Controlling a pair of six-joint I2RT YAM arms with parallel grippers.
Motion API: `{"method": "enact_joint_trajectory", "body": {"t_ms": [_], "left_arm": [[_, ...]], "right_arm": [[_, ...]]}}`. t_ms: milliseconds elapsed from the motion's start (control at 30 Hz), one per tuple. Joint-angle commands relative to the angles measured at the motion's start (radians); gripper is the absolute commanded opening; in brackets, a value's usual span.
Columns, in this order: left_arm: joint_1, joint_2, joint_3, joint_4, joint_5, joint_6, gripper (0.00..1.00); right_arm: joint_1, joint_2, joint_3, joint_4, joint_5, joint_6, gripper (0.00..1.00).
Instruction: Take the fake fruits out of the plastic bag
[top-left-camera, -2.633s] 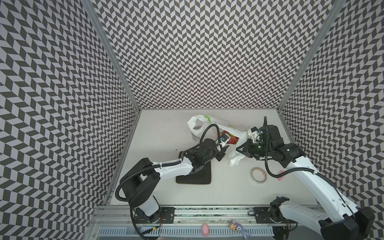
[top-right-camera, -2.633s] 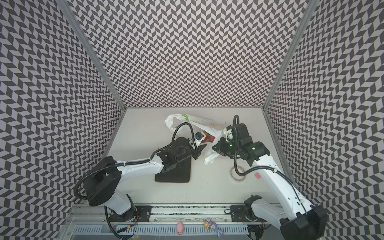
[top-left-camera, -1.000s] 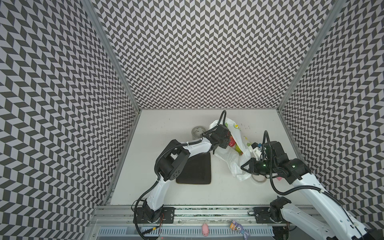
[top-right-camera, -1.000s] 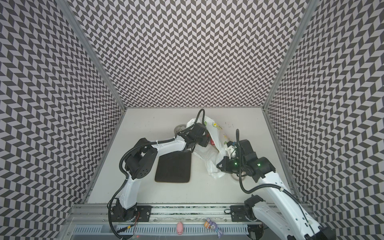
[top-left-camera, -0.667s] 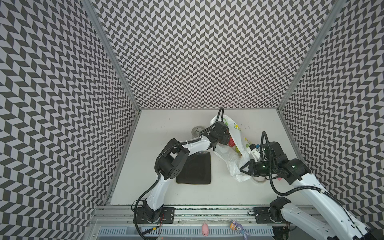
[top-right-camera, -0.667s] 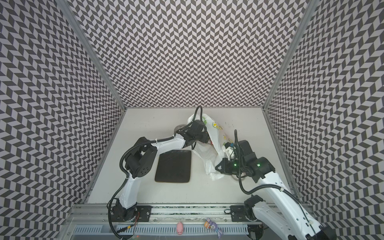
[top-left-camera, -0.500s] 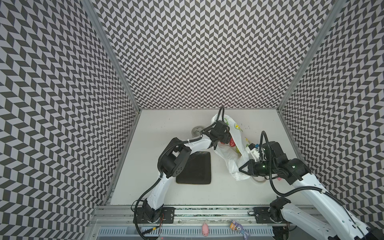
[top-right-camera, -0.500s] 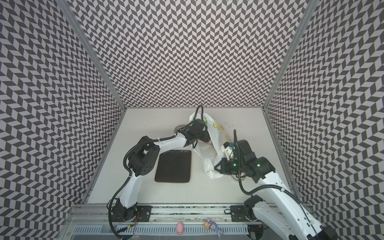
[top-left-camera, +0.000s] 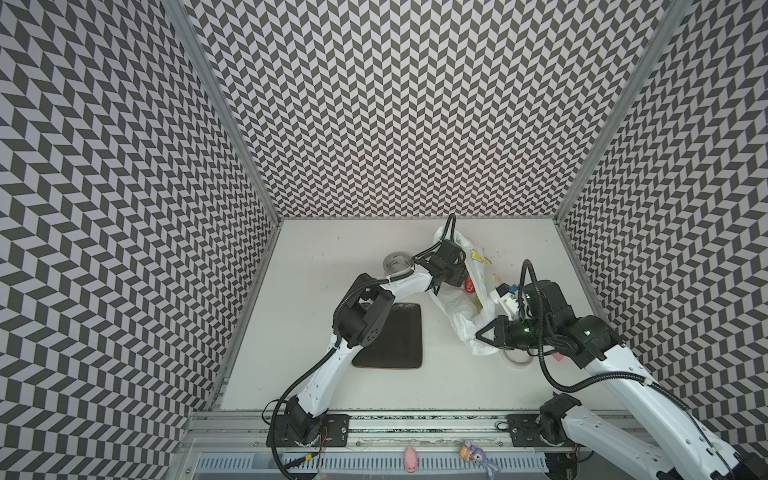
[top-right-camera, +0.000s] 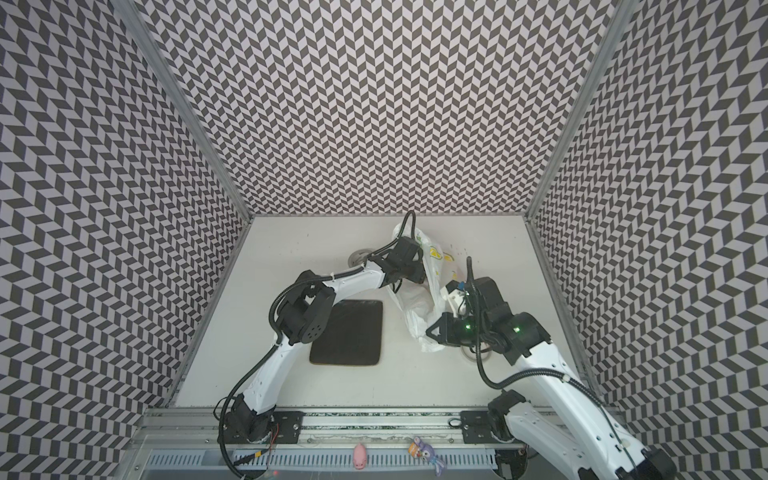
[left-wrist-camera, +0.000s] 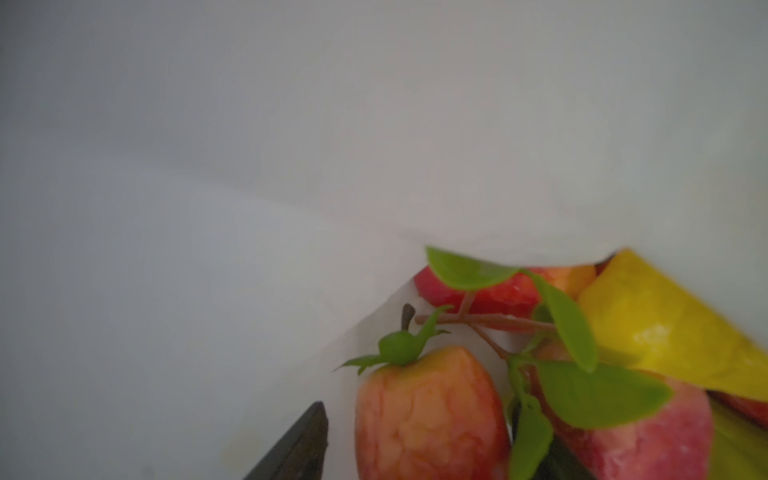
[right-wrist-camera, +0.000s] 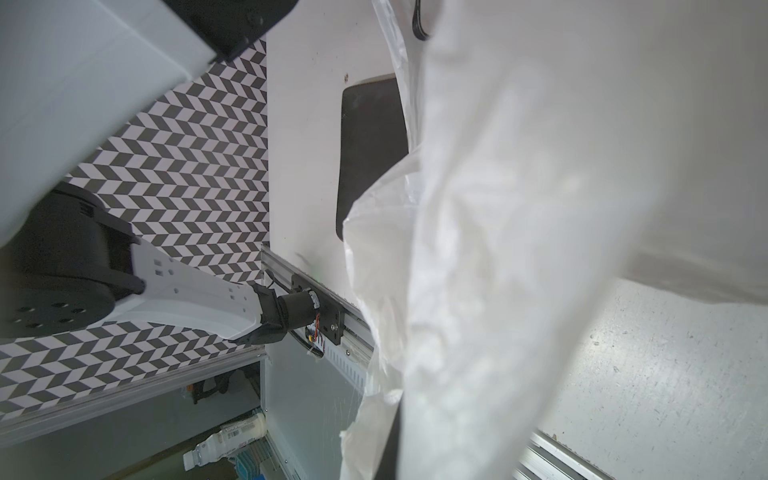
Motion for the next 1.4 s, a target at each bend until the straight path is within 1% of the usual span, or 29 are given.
{"method": "enact_joint_trajectory", "body": {"t_ms": [0,200,333,433,500,567,733,867,967,1100,1233,1300,1367], "left_arm": [[0.024,0.034,0.036,-0.064,0.001,-0.046,0.63],[0.029,0.021,0.036,-0.059,0.002,-0.040,0.46],[0.030,-0.028,0.016,-0.029,0.018,-0.032,0.36],[0.030,-0.117,-0.065,0.070,0.046,-0.023,0.29],[0.029,-0.191,-0.153,0.163,0.061,-0.020,0.25],[0.028,-0.256,-0.231,0.238,0.076,-0.012,0.24],[0.028,-0.356,-0.334,0.277,0.130,0.013,0.23],[0.028,-0.427,-0.445,0.342,0.204,0.043,0.23],[0.025,-0.455,-0.499,0.363,0.234,0.086,0.23],[0.023,-0.445,-0.518,0.334,0.220,0.158,0.22],[0.020,-0.426,-0.530,0.305,0.198,0.219,0.20],[0.017,-0.426,-0.542,0.308,0.189,0.243,0.20],[0.010,-0.421,-0.543,0.302,0.171,0.279,0.19]], "right_arm": [[0.013,0.001,0.031,-0.006,0.003,0.006,0.00],[0.013,0.012,0.034,-0.029,0.097,0.038,0.00],[0.013,0.028,0.030,-0.022,0.182,0.089,0.00],[0.013,0.062,0.044,0.001,0.216,0.099,0.00],[0.013,0.095,0.069,-0.002,0.250,0.096,0.00],[0.014,0.121,0.085,0.007,0.263,0.092,0.00],[0.012,0.155,0.110,0.070,0.260,0.105,0.00],[0.012,0.182,0.145,0.143,0.218,0.114,0.00],[0.011,0.196,0.168,0.220,0.180,0.124,0.00],[0.010,0.201,0.199,0.352,0.154,0.135,0.00],[-0.004,0.193,0.224,0.439,0.191,0.144,0.00],[-0.024,0.199,0.231,0.472,0.194,0.133,0.00],[-0.037,0.208,0.248,0.488,0.225,0.110,0.00]]}}
